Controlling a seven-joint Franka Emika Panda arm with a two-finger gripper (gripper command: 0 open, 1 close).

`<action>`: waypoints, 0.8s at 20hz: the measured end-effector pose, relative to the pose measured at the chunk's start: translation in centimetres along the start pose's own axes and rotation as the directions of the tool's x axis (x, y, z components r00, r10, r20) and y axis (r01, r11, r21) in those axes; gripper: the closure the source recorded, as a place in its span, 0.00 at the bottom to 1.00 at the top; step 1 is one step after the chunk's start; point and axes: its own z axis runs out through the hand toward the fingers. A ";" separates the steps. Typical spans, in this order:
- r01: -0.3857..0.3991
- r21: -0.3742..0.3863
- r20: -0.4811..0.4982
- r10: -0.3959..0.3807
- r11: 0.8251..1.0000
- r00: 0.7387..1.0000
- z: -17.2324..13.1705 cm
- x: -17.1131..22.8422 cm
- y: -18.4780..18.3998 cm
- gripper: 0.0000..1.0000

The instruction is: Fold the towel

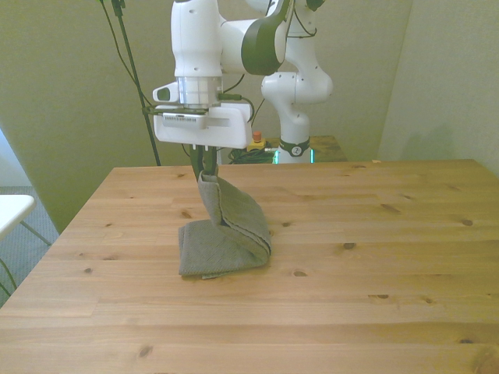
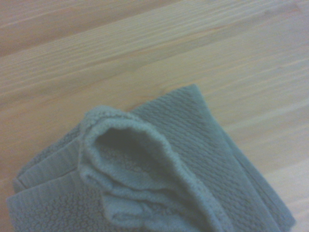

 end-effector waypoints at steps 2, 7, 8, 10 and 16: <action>-0.010 0.006 0.010 0.010 1.000 1.000 0.3 0.8 0.8 0.00; -0.095 -0.017 0.029 0.095 0.995 0.995 0.9 4.1 4.4 0.00; -0.107 -0.013 0.029 0.107 0.994 0.994 1.0 4.7 4.7 0.00; -0.113 0.011 0.028 0.113 0.994 0.993 0.9 5.8 5.2 0.00; -0.090 0.040 0.011 0.090 0.995 0.996 0.6 6.5 4.9 0.00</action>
